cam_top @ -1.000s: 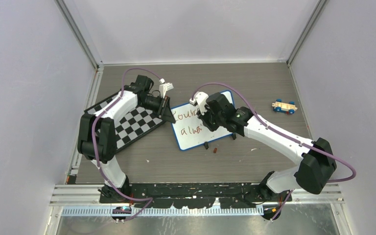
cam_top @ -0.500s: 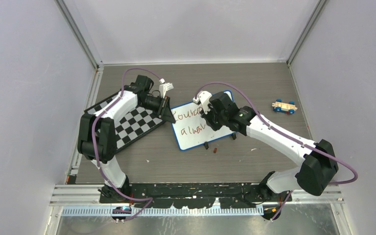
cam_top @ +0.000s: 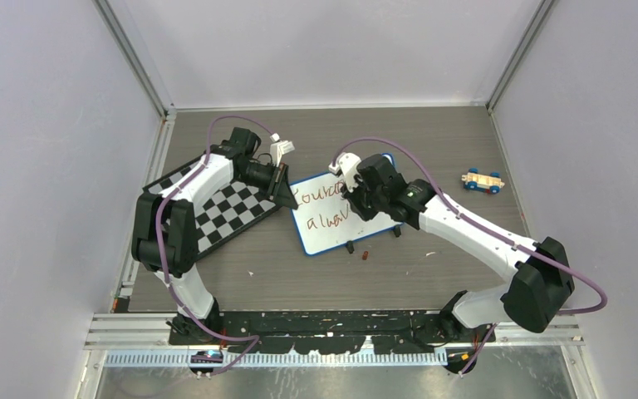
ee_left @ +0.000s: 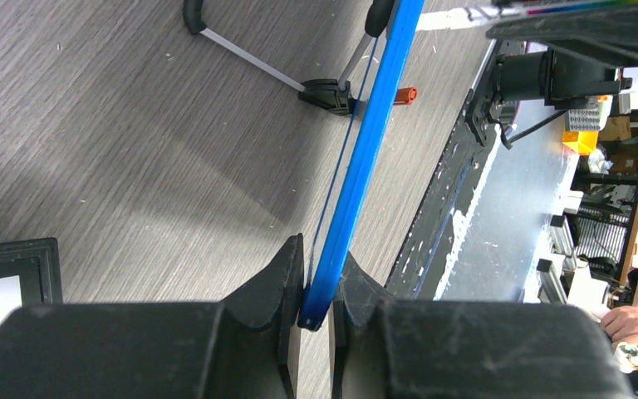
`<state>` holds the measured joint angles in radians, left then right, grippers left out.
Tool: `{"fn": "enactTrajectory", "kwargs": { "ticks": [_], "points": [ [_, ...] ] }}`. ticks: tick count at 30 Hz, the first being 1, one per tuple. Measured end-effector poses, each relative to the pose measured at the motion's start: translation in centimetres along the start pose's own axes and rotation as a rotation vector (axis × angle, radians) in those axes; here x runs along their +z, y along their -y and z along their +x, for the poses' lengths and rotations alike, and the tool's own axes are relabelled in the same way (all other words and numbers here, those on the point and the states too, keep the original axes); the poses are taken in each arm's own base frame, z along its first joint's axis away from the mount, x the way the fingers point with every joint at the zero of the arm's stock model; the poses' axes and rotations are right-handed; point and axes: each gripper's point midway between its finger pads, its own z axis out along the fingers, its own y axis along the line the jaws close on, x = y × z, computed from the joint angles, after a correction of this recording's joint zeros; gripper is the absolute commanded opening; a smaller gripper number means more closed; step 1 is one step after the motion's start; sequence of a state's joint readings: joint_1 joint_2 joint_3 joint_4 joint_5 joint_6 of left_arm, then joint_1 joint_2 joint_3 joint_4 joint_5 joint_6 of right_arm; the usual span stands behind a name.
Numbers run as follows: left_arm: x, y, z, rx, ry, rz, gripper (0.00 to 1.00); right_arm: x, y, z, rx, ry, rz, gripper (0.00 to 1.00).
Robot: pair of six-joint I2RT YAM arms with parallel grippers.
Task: Write a sentence on the whiteboard
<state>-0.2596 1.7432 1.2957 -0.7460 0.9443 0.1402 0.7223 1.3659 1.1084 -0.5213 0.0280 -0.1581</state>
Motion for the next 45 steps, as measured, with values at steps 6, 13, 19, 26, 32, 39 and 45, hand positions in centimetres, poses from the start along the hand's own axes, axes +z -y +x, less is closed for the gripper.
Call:
{"fn": "enactTrajectory", "kwargs": {
  "ticks": [6,13,19,26,32,39,45],
  "points": [
    [0.0,0.0,0.0,0.000,0.000,0.000,0.00,0.7,-1.3,3.2,-0.002,-0.078,-0.048,0.00],
    [0.0,0.0,0.0,0.001,0.000,0.000,0.00,1.0,-3.0,4.8,-0.021,-0.118,-0.097,0.00],
    [0.0,0.0,0.0,0.000,-0.001,0.001,0.00,1.4,-4.1,3.1,-0.030,-0.098,-0.131,0.00],
    [0.0,0.0,0.0,0.000,-0.002,0.001,0.00,-0.1,-2.8,1.3,0.003,-0.030,-0.116,0.00],
    [0.0,0.1,0.0,0.001,-0.003,0.001,0.00,-2.0,0.4,0.9,0.057,0.017,-0.035,0.00],
    [0.0,0.1,0.0,0.002,-0.003,0.000,0.00,-2.3,1.3,1.2,0.066,0.013,-0.001,0.00],
    [0.0,0.1,0.0,0.002,-0.003,0.001,0.00,-1.7,1.4,1.5,0.064,-0.003,0.003,0.00]
  ]
}}
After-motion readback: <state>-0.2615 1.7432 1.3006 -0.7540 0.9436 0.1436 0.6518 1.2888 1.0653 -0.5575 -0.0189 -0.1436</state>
